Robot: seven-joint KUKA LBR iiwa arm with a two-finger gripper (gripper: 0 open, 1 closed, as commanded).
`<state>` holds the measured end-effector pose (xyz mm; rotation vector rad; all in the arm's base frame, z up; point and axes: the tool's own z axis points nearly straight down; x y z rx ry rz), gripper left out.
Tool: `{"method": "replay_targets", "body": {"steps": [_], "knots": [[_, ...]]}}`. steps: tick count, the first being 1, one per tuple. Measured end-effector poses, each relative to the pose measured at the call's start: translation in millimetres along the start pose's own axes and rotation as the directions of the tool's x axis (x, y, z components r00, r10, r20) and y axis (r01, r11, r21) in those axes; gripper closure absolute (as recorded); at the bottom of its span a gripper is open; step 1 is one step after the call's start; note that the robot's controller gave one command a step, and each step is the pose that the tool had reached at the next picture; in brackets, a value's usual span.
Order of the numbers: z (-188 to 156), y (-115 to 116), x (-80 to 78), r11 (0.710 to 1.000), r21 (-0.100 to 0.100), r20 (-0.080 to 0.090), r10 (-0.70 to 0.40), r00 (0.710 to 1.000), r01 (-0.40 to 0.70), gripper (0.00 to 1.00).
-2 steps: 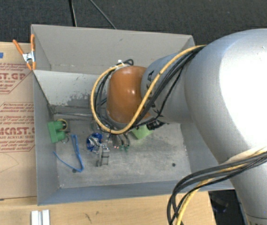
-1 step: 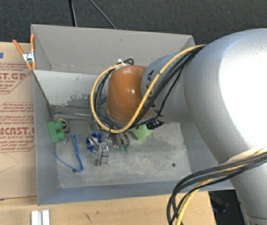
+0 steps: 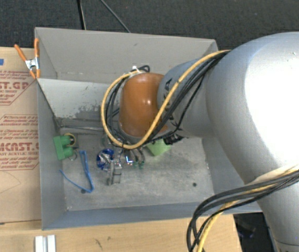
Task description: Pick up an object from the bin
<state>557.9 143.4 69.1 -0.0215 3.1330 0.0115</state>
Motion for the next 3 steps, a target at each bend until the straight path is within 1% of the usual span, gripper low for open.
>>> {"method": "replay_targets", "body": {"steps": [2,3], "knots": [[-0.6,0.9,-0.9,1.000,-0.004,0.003,0.001,1.000,-0.001,0.00],[-4.1,2.0,-4.5,1.000,-0.008,0.016,0.001,1.000,-0.001,1.00]]}}
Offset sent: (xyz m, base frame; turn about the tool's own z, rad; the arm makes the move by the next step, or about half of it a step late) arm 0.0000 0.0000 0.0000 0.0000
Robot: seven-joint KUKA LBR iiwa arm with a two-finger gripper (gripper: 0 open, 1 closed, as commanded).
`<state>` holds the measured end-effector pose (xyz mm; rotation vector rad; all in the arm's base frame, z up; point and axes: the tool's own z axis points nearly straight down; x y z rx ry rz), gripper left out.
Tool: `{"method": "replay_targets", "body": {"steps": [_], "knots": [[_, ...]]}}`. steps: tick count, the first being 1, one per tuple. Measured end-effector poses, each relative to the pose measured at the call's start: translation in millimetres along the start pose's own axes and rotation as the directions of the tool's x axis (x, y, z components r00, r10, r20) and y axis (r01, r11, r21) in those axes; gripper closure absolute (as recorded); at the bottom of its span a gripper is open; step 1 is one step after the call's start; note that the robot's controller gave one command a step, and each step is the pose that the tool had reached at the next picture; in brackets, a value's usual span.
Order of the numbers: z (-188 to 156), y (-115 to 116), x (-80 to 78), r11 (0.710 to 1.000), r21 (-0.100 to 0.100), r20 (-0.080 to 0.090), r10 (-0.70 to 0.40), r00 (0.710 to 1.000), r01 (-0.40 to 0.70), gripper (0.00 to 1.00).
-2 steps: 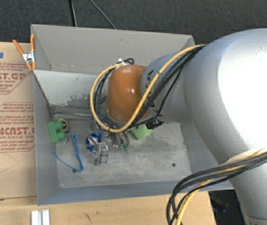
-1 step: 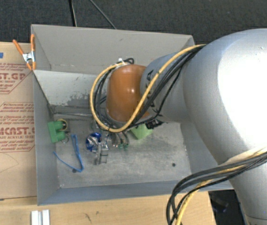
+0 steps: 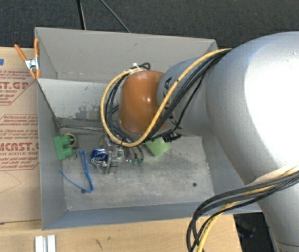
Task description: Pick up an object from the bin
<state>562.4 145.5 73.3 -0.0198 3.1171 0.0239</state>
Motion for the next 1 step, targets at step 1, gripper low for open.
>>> {"method": "replay_targets", "body": {"steps": [1], "knots": [[-8.2,1.8,-2.2,1.000,0.011,-0.017,-0.001,1.000,0.001,1.00]]}}
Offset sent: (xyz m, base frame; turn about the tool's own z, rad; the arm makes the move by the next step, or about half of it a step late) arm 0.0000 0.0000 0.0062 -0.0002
